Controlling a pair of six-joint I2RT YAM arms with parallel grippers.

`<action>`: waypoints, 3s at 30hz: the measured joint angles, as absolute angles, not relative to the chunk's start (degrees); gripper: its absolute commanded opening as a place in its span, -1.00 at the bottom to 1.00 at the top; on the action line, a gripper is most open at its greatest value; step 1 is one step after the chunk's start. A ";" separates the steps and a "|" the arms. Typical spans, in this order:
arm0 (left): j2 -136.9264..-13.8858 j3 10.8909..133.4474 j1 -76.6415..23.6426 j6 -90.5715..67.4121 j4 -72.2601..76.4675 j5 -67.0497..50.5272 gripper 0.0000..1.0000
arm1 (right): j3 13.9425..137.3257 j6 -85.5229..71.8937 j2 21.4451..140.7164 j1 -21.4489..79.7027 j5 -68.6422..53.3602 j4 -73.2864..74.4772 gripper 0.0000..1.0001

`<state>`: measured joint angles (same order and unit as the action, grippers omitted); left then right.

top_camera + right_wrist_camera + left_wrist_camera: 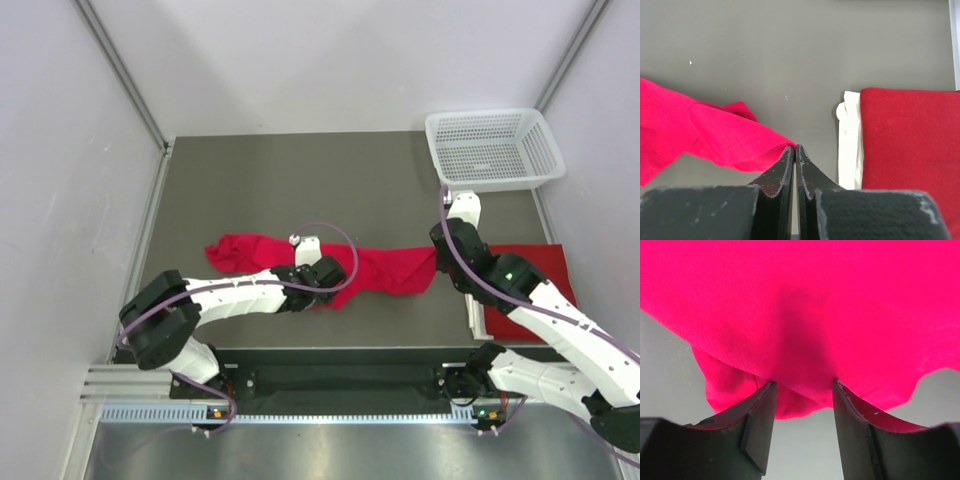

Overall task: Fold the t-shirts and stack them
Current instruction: Flatten the tshirt out

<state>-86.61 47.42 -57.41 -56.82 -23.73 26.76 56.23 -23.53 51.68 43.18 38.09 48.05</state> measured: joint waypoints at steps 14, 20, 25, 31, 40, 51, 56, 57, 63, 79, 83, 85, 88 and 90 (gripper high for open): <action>-88.18 63.86 -55.59 -55.18 -35.55 33.39 -1.00 | 58.83 -23.42 51.53 42.48 37.60 49.80 -1.00; -82.19 82.50 -55.61 -49.32 -47.57 33.98 -1.00 | 79.37 -22.76 50.54 42.09 37.54 52.56 -1.00; -75.18 96.18 -56.10 -45.74 -56.12 30.11 -1.00 | 89.32 -22.74 41.63 42.06 32.73 51.59 -1.00; -70.70 102.98 -56.27 -41.91 -61.04 20.62 -1.00 | 89.41 -24.67 33.28 41.82 25.91 49.95 -1.00; -78.78 88.44 -42.50 -32.64 -57.39 5.63 -1.00 | 76.79 -26.28 35.99 41.82 28.18 50.87 -1.00; -116.53 100.95 -32.95 -22.85 -48.86 -7.94 0.19 | 59.53 -28.99 48.21 41.71 37.78 47.97 -1.00; -107.57 91.37 -38.46 -23.51 -46.24 4.69 -0.01 | 59.11 -29.17 48.03 40.58 38.06 46.28 -1.00; -103.96 88.62 -40.32 -23.86 -45.71 7.29 -0.06 | 59.11 -29.17 47.94 40.25 38.02 45.89 -1.00; -88.47 79.83 -56.14 -25.91 -41.95 15.09 -0.10 | 59.11 -29.21 47.00 39.38 36.27 44.84 -1.00; -100.82 72.29 -71.96 -25.02 -35.09 25.78 0.02 | 58.46 -30.70 42.48 38.70 34.02 44.51 -1.00; -102.13 72.18 -71.96 -24.91 -33.47 26.79 0.02 | 58.46 -30.72 41.85 38.70 33.80 44.53 -1.00; -102.72 72.18 -72.01 -24.88 -33.04 27.35 0.01 | 58.46 -30.72 41.65 38.70 33.67 44.53 -1.00; -103.48 72.18 -72.03 -24.67 -32.86 28.36 -0.01 | 58.46 -30.72 41.60 38.70 33.50 44.53 -1.00; -103.98 72.18 -72.05 -24.40 -32.88 28.99 -0.02 | 58.46 -30.70 41.60 38.70 33.47 44.56 -1.00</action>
